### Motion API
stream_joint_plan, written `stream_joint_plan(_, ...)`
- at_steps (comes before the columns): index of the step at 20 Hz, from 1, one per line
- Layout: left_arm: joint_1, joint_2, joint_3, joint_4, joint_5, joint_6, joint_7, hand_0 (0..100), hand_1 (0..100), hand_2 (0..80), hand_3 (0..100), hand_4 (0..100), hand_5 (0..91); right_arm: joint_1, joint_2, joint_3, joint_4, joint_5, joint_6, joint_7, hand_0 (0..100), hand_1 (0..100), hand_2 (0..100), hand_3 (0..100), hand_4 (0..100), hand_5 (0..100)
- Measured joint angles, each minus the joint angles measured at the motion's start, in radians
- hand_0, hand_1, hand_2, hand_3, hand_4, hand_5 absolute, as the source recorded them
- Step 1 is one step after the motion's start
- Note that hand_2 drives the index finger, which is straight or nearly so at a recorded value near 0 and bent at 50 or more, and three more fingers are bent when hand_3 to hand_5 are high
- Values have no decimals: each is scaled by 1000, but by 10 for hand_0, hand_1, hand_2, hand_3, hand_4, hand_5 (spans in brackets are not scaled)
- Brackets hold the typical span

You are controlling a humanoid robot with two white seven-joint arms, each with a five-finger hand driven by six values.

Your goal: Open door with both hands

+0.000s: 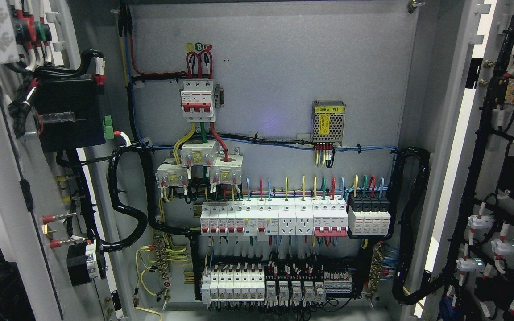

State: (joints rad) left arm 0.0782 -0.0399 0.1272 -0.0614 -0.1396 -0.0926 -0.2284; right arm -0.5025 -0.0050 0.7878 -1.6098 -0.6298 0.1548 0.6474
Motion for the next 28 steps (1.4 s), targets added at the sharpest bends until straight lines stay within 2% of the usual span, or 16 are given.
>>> stream_joint_plan(3, 0, 0, 0, 0, 0, 0, 0, 0, 0, 0, 0, 31, 0, -1, 3, 10, 0, 14, 4, -2, 0, 0, 0, 0, 0, 0)
stream_joint_plan(13, 0, 0, 0, 0, 0, 3, 0, 0, 0, 0, 0, 31, 0, -15, 46, 31, 2, 43, 45, -12, 0, 0, 0, 0, 0, 0)
stream_joint_plan(22, 0, 0, 0, 0, 0, 0, -1, 0, 0, 0, 0, 32, 0, -22, 81, 36, 11, 86, 52, -22, 0, 0, 0, 0, 0, 0)
stream_joint_plan(28, 0, 0, 0, 1, 0, 0, -1, 0, 0, 0, 0, 32, 0, -13, 86, 16, 31, 110, 26, -59, 0, 0, 0, 0, 0, 0)
